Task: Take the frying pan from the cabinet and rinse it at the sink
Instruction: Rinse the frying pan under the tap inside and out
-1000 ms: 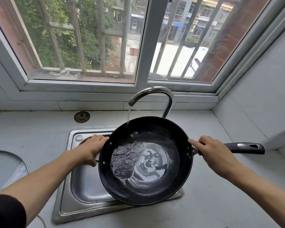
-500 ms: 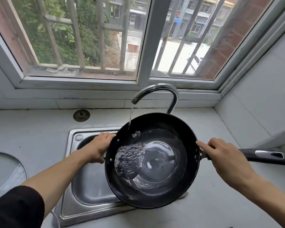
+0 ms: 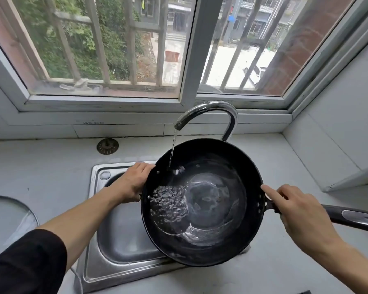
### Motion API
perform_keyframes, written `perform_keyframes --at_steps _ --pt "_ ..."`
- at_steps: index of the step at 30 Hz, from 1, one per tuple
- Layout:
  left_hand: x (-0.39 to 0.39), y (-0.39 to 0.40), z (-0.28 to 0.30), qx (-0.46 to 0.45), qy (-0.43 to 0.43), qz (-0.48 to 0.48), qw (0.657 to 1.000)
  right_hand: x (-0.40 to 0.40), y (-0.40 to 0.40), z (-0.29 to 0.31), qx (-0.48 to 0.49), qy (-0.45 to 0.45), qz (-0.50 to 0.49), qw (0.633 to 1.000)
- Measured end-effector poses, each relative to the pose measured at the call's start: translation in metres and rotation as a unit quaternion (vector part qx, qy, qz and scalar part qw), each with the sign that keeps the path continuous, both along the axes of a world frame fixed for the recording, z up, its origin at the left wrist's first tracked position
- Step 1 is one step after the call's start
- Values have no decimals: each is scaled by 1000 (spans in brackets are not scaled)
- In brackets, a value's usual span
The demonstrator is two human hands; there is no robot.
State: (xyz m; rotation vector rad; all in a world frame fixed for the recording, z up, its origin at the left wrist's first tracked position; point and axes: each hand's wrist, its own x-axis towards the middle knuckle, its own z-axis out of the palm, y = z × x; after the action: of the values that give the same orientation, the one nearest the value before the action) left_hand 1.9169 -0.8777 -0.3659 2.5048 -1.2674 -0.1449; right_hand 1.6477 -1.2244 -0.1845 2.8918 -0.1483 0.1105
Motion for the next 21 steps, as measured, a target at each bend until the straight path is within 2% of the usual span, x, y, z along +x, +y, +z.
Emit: perform_keyframes --at_steps 15,21 --pt "-7 -5 -8 -1 13 1 1000 -1 2 11 -16 -12 3 1000" --pt "-1 5 9 1 -40 13 999 1 -1 -11 22 -20 -4 1000"
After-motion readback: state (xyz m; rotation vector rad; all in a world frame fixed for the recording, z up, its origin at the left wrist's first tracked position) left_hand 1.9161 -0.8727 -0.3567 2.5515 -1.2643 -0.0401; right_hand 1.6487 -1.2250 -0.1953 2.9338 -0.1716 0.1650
